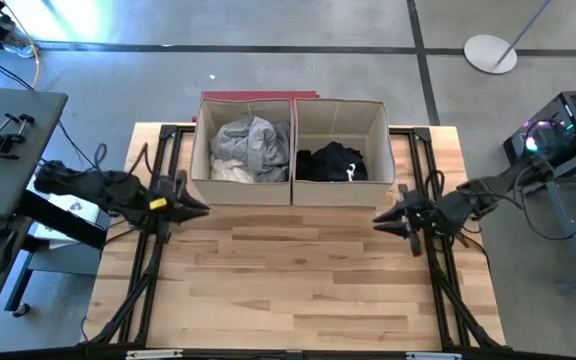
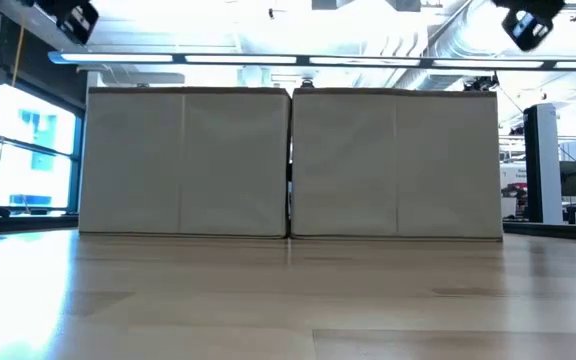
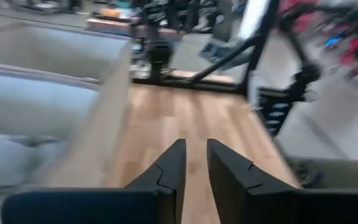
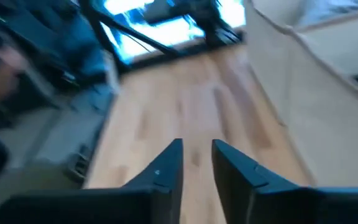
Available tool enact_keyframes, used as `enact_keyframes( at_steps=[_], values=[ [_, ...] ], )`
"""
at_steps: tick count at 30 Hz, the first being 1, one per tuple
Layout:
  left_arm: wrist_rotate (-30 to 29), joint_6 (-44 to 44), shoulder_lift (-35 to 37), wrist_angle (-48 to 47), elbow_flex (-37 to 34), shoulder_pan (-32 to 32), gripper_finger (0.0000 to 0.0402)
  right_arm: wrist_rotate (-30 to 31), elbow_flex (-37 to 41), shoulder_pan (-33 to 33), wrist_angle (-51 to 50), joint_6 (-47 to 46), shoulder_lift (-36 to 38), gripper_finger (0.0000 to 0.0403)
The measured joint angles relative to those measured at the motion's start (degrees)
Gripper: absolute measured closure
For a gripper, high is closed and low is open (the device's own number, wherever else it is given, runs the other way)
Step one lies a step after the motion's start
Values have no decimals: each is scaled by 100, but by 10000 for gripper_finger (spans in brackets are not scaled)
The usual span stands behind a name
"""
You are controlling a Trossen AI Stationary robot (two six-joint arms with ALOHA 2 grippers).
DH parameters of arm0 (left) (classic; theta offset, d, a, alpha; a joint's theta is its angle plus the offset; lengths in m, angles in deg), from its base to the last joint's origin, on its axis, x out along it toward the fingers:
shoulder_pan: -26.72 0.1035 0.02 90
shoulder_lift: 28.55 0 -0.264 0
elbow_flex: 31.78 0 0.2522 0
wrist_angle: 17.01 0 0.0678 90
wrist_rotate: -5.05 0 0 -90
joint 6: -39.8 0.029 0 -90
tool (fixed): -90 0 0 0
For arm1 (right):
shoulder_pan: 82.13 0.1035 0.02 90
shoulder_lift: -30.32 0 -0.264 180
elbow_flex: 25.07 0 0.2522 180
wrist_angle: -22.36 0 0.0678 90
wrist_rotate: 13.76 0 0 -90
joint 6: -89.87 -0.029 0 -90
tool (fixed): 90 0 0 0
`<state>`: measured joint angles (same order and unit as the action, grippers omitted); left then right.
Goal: Sort clothes
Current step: Return to Home Position
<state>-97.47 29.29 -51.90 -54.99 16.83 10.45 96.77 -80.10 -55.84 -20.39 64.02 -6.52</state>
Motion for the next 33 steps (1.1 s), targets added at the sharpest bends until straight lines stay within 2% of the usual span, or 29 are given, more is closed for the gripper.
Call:
enact_keyframes(
  at_steps=[5, 8, 10, 13, 16, 21, 24, 27, 29, 33],
  values=[
    [23, -367, 59, 1530, -1157, -280, 383, 0, 1470, 345, 1706, 339, 999, 363],
    [22, -431, -73, 2496, -1658, -296, 398, -39, 2046, 377, 2367, 470, 1514, 381],
    [-11, -382, -168, 2762, -1782, -282, 400, -94, 2290, 377, 2601, 579, 1812, 390],
    [-172, -348, -244, 2882, -1788, -142, 401, -101, 2496, 366, 2765, 894, 2227, 400],
    [-46, -413, -241, 2833, -1788, 361, 401, 93, 2524, 286, 2790, 1310, 2616, 402],
    [1198, -659, -215, 2752, -1788, 1602, 401, 149, 2524, 101, 2746, 1737, 3249, 403],
    [1856, -652, -252, 2741, -1784, 2066, 401, 146, 2524, 67, 2538, 1779, 3543, 403],
    [2259, 25, -247, 2405, -1784, 1947, 401, 144, 2524, 69, 2291, 1681, 3679, 403],
    [2286, 355, -194, 2167, -1824, 1685, 401, 138, 2526, 69, 2127, 1564, 3652, 403],
    [1448, 490, 38, 2100, -2117, 1077, 401, 127, 2528, 69, 1833, 1255, 3620, 403]
  ],
)
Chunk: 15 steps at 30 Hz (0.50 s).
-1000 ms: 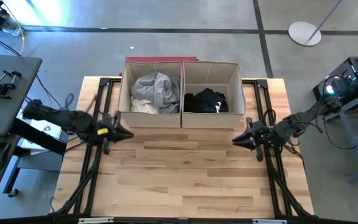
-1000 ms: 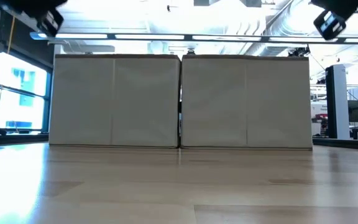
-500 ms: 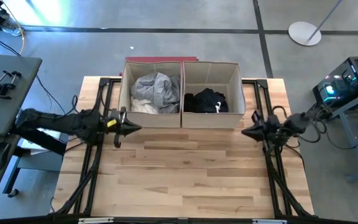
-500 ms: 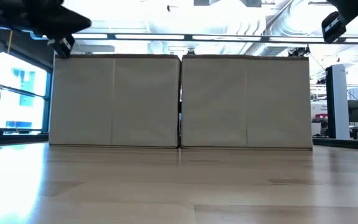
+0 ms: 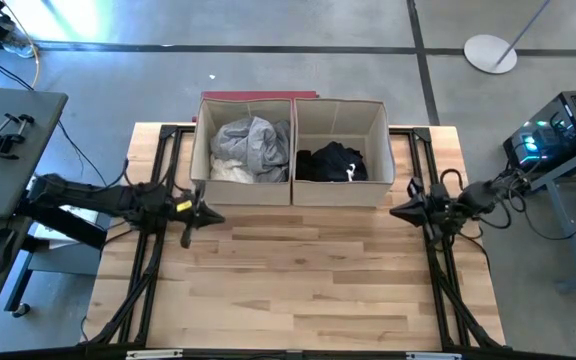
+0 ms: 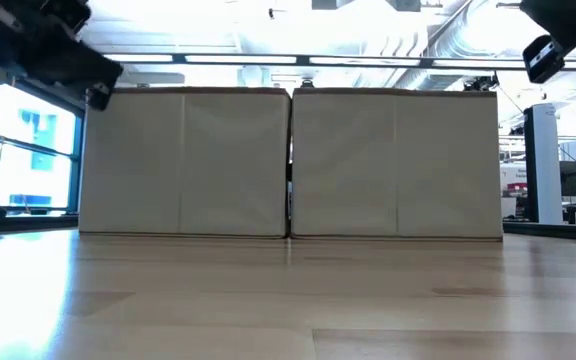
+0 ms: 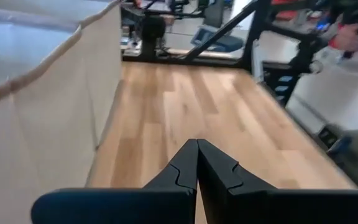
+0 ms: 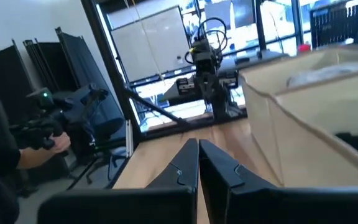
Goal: Sort clothes
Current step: Return to Home Position
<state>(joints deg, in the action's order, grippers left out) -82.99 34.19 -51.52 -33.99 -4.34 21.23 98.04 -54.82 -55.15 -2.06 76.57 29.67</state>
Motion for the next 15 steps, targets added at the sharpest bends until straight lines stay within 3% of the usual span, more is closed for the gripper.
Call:
enact_keyframes(
  at_steps=[6, 9, 15],
  values=[
    [-975, 63, 484, 470, -658, -771, 401, -27, 0, 0, -327, -319, 0, 403],
    [-1006, 125, 724, 759, -927, -924, 401, -22, 117, 0, -144, -309, 2, 403],
    [-991, 296, 1133, 579, -979, -916, 401, -126, 1125, 0, 946, -318, 32, 403]
  ],
)
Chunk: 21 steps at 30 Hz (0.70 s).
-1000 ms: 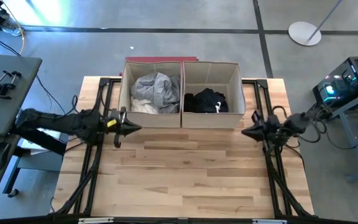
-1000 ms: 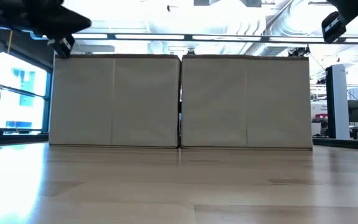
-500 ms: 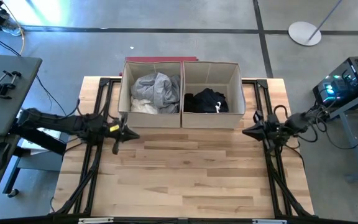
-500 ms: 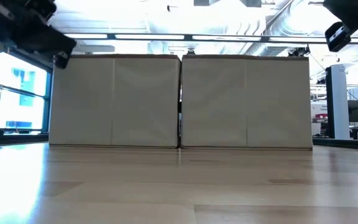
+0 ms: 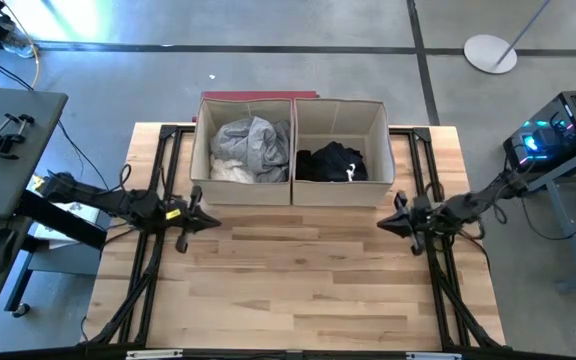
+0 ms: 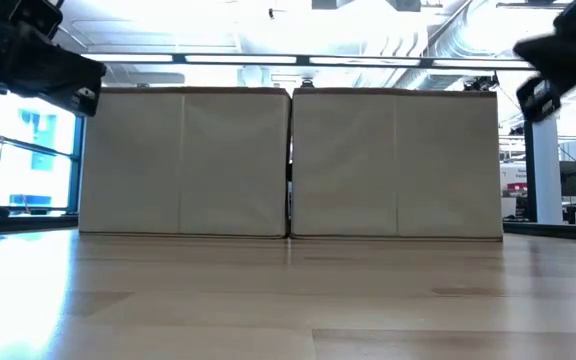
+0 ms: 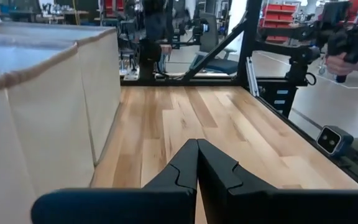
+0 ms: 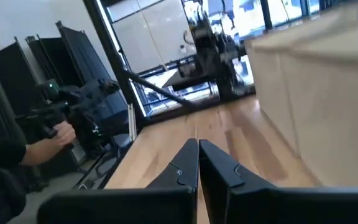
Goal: Sort clothes
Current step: Return to Home Position
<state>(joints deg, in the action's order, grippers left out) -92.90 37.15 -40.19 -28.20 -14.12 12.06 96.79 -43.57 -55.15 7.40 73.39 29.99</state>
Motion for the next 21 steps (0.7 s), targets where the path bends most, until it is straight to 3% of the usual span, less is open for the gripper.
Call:
enact_keyframes(
  at_steps=[3, 8, 14, 21],
  values=[
    [133, 131, 238, -117, 0, 95, 401, -55, 407, -2, 408, -287, -5, 403],
    [153, 101, 768, -551, 0, 395, 401, -210, 384, -47, 525, 3, -24, 403],
    [227, -9, 1134, -1879, 513, 726, 401, -232, 381, -317, 351, 45, 7, 403],
    [597, -146, 1139, -1080, 402, 752, 401, -441, 379, -512, 324, 56, -6, 403]
  ],
)
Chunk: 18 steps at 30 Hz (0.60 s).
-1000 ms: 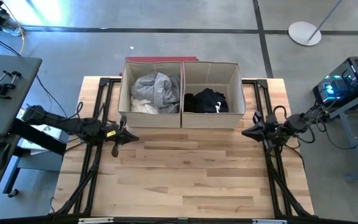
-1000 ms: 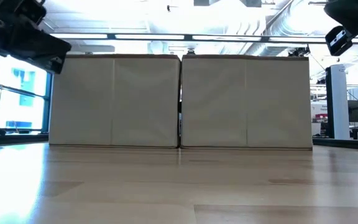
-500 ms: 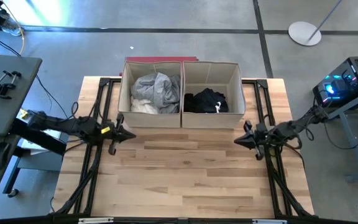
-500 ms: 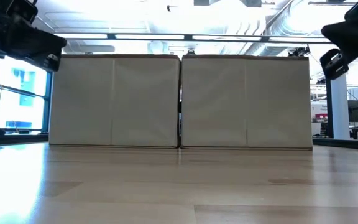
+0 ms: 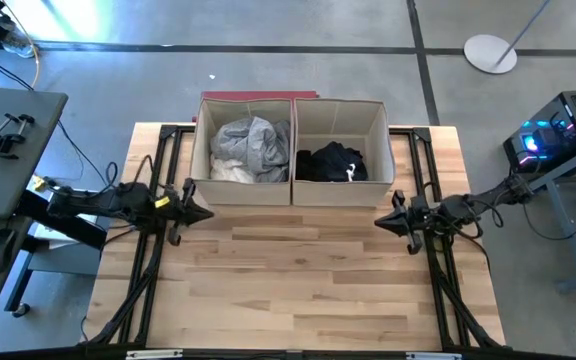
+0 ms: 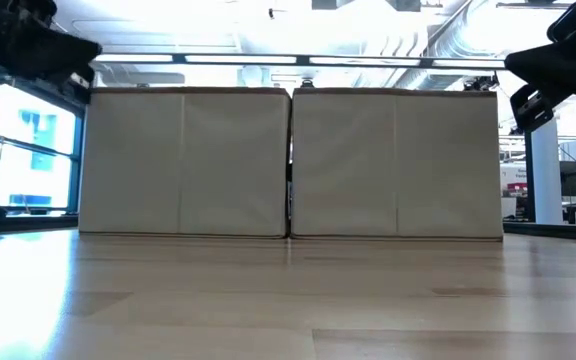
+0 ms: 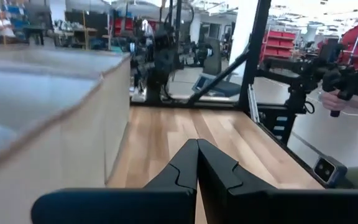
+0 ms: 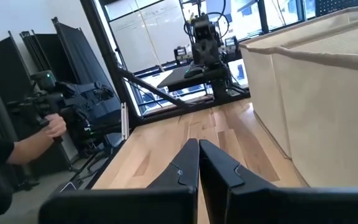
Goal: Sort clothes
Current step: Return to Home Position
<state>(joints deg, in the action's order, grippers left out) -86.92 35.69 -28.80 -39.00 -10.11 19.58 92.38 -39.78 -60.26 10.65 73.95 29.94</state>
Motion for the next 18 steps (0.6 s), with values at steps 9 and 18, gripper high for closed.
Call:
enact_keyframes(
  at_steps=[9, 18],
  values=[
    [267, -188, -66, 834, -709, -138, 401, -26, 0, -24, -9, 16, 0, 403],
    [279, -73, -74, 871, -725, -151, 401, -55, -2, -24, -9, 193, -7, 403]
  ],
)
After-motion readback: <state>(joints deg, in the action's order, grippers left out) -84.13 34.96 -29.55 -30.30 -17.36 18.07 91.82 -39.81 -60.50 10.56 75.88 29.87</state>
